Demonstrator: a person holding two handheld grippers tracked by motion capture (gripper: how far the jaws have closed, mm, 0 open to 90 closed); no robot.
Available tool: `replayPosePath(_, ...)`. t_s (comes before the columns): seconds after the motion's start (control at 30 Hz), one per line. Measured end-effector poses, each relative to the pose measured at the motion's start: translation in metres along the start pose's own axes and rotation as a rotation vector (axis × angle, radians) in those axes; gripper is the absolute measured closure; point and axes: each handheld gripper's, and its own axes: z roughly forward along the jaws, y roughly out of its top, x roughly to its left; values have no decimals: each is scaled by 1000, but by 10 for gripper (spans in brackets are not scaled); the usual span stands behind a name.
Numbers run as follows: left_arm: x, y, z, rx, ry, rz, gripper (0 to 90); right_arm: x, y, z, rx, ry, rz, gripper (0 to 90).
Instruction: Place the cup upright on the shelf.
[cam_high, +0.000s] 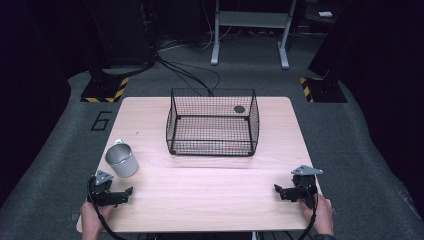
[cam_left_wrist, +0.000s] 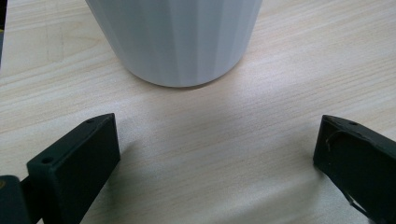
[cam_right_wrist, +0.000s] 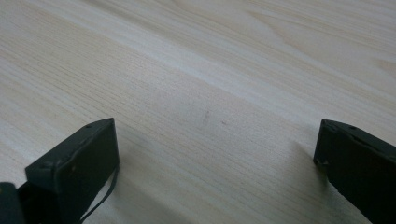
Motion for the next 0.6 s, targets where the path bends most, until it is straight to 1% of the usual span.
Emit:
replayPosePath(0.13,0,0,0,-1,4,-5,5,0,0,0,1,-1,4,0)
replayPosePath(0.17,-1,0,1,-6,24,-24,5,0,0,0,1,-1,4,0)
replayPosePath(0.33,-1,0,1,-7,29,-27,5,0,0,0,1,-1,3,0)
replayPosePath(0.53,-1,0,1,-6,22,-25,2,0,0,0,1,0,3,0)
replayPosePath(0.6,0,1,-1,-7,14,-35,2,0,0,0,0,-1,3,0)
